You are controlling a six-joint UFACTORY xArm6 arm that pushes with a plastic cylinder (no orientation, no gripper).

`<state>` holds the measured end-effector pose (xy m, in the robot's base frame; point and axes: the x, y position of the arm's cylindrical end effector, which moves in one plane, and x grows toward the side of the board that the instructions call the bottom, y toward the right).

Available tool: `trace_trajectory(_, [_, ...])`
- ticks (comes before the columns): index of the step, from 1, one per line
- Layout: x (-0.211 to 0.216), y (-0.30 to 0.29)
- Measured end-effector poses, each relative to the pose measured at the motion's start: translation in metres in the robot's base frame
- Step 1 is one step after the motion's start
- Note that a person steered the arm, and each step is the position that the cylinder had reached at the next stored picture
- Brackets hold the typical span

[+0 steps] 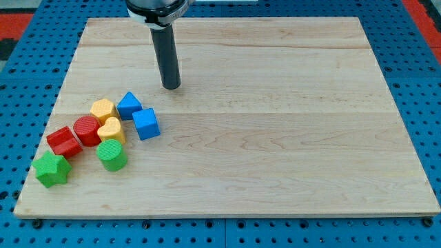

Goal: Move your arm towards the top

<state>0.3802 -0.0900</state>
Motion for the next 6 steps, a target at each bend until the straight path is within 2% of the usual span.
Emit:
trace_trajectory(5, [-0.008,-0.005])
trace_trajectory(6, [-0.041,-0.005])
